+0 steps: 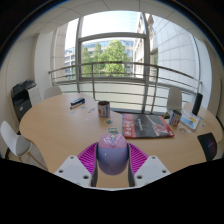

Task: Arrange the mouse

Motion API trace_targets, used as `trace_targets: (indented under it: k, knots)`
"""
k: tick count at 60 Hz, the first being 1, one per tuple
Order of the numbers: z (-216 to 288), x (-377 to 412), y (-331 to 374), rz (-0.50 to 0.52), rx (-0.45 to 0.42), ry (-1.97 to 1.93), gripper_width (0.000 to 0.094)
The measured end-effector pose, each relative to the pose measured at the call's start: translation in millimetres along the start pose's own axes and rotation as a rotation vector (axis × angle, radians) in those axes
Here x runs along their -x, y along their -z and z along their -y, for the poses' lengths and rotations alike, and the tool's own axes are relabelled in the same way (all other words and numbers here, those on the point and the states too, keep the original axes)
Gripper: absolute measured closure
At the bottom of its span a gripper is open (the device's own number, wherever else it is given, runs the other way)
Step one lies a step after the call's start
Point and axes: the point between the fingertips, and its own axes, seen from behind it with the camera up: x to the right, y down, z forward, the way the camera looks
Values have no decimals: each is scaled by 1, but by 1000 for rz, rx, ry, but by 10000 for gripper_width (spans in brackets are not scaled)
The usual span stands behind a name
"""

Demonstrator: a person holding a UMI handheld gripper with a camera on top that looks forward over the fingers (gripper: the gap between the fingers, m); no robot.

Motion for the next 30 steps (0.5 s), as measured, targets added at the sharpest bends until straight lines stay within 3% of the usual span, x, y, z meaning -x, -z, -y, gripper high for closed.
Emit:
trace_targets:
  k: [11, 20, 26, 30]
  knots:
    - [135, -44, 111, 34, -232, 1, 520]
    - [203, -165, 165, -40, -356, 10, 521]
    - [192, -276, 173, -126, -371, 3, 520]
    - [176, -357, 160, -188, -328, -10, 522]
